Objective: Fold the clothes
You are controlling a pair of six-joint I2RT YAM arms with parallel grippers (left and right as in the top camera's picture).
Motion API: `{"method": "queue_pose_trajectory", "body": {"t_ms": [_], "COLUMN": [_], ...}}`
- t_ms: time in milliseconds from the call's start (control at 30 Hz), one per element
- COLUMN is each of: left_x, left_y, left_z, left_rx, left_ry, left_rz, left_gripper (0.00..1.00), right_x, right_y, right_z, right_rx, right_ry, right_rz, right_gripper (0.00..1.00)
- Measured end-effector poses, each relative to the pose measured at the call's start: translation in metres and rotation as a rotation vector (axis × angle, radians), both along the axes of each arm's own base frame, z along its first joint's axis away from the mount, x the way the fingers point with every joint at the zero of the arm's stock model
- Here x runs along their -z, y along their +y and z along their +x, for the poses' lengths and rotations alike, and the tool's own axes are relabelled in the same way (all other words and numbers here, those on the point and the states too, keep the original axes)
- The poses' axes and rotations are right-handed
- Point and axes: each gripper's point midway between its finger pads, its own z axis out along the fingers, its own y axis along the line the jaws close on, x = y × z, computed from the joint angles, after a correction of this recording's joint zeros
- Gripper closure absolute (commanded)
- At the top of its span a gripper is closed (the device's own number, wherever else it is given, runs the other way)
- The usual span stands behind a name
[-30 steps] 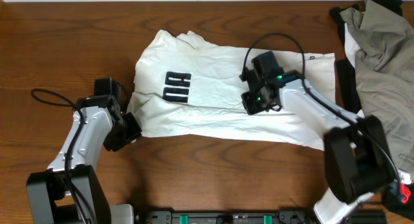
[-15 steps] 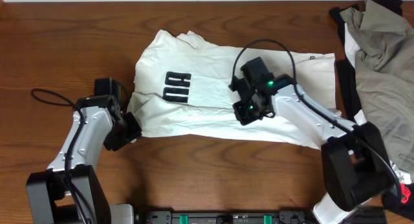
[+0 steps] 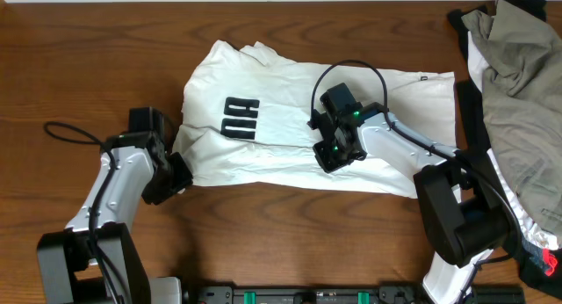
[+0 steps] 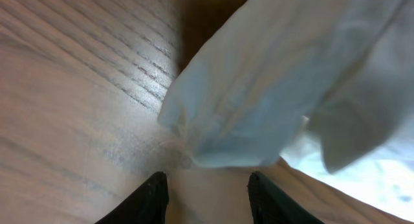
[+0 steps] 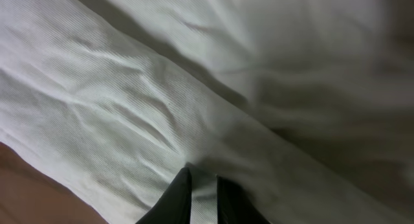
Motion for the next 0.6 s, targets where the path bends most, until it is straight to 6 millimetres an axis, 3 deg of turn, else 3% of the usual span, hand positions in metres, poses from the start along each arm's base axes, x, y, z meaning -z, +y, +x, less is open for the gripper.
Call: {"method": "queue_pose_trajectory", "body": {"t_ms": [200, 367, 600], "left_x": [0.014, 0.018, 0.022], "left_y": [-0.003, -0.004, 0.000], "left_z": [0.000, 0.010, 0.008], "left_rx": [0.028, 0.054, 0.067], "left_ry": [-0.029, -0.083, -0.083], "left_rz": [-0.014, -0.015, 0.008], "left_gripper": [0.57, 0.57, 0.57], "right_x": [0.000, 0.000, 0.000], "right_y": [0.000, 0.000, 0.000], "right_z": [0.000, 0.000, 0.000], "right_rx": [0.000, 0.000, 0.000], "right_ry": [-0.001, -0.001, -0.001], "right_rz": [-0.001, -0.002, -0.002], "right_gripper": [0.87, 0.86, 0.87]}}
